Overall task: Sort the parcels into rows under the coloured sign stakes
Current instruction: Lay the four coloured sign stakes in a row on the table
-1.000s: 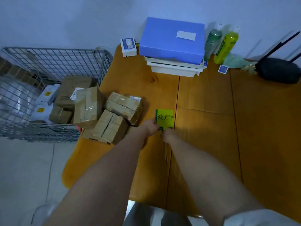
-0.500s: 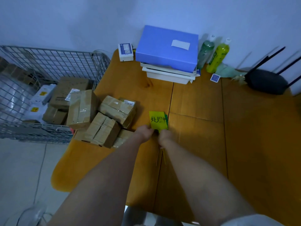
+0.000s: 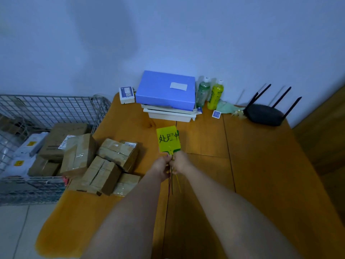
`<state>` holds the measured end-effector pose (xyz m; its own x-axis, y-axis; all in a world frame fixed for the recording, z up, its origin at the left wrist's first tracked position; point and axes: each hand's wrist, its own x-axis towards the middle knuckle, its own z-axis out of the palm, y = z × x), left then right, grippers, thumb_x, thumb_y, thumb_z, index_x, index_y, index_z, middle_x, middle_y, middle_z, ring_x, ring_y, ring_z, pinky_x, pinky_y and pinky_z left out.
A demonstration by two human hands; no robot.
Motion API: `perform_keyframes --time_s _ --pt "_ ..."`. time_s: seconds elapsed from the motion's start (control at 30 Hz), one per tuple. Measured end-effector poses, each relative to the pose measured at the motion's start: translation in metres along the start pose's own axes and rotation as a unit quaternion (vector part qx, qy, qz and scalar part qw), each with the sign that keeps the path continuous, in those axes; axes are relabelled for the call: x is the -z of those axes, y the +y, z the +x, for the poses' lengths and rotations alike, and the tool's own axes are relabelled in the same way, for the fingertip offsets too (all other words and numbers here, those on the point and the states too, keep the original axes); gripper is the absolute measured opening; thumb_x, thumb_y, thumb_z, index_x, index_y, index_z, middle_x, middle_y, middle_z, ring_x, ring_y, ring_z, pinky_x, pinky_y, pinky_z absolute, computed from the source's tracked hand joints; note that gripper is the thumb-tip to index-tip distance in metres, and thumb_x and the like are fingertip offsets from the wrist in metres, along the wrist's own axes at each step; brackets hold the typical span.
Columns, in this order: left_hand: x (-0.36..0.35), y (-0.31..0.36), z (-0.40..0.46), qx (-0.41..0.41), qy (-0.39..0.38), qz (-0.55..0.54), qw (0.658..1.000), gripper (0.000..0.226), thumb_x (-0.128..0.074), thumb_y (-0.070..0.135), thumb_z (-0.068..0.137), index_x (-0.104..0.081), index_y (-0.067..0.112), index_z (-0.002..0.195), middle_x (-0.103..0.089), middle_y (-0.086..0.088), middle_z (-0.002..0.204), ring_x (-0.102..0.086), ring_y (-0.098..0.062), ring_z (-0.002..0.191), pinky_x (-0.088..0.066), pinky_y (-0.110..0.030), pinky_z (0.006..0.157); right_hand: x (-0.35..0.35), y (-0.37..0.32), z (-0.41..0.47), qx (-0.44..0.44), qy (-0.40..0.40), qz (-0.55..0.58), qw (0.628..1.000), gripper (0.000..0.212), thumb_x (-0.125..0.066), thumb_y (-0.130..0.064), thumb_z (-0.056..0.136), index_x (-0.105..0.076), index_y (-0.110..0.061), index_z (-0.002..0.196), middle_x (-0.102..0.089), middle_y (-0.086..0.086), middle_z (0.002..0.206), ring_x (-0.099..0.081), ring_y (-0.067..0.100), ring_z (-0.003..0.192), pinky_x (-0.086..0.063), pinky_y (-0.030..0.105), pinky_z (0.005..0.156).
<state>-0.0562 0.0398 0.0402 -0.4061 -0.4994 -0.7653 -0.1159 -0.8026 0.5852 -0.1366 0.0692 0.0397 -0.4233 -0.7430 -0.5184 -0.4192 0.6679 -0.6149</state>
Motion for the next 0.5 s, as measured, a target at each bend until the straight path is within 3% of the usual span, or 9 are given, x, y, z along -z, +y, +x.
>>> perform_keyframes --time_s 0.1,0.2,0.3,0.37,0.5 --pt "-0.003 0.003 -0.001 -0.01 0.004 -0.018 1.0 0.021 -0.05 0.016 0.096 -0.055 0.013 0.075 -0.054 -0.008 0.074 -0.047 -0.019 0.065 -0.038 -0.033 0.057 0.013 0.001 -0.009 0.005 -0.056 0.079 0.995 0.033 -0.047 0.004 0.092 -0.038 -0.01 0.063 -0.044 0.009 0.06 -0.047 0.018 0.049 -0.046 0.018 0.033" --pt "-0.002 0.004 0.001 -0.008 0.021 -0.012 1.0 0.02 -0.053 0.018 0.095 -0.057 0.013 0.076 -0.061 -0.004 0.06 -0.05 -0.018 0.061 -0.044 -0.031 0.054 0.018 0.006 -0.012 -0.003 -0.082 0.159 0.984 0.035 -0.041 0.007 0.095 -0.04 -0.009 0.064 -0.044 0.007 0.067 -0.052 0.017 0.052 -0.049 0.016 0.038" --pt "-0.001 0.005 0.001 -0.015 0.032 -0.016 0.999 0.021 -0.049 0.017 0.097 -0.057 0.014 0.078 -0.065 -0.002 0.058 -0.056 -0.015 0.058 -0.05 -0.027 0.046 0.017 0.011 -0.006 -0.024 -0.035 0.24 0.97 0.036 -0.041 0.01 0.094 -0.044 -0.008 0.063 -0.046 0.006 0.069 -0.056 0.01 0.041 -0.047 0.014 0.035" --pt "0.003 0.006 0.001 -0.028 0.048 -0.013 0.998 0.022 -0.046 0.012 0.098 -0.056 0.013 0.079 -0.069 0.002 0.052 -0.064 -0.011 0.05 -0.051 -0.028 0.049 0.014 0.014 -0.002 -0.05 0.014 0.277 0.959 0.035 -0.039 0.01 0.094 -0.046 -0.008 0.064 -0.05 0.007 0.067 -0.052 0.014 0.05 -0.045 0.013 0.033" --pt "0.022 0.01 0.003 -0.05 0.129 -0.033 0.99 0.009 -0.05 0.011 0.096 -0.058 0.008 0.093 -0.065 -0.004 0.07 -0.061 -0.014 0.056 -0.049 -0.029 0.053 0.009 0.029 0.009 -0.13 0.115 0.297 0.939 0.038 -0.035 0.006 0.095 -0.039 -0.012 0.062 -0.045 0.008 0.064 -0.041 0.018 0.051 -0.037 0.012 0.029"
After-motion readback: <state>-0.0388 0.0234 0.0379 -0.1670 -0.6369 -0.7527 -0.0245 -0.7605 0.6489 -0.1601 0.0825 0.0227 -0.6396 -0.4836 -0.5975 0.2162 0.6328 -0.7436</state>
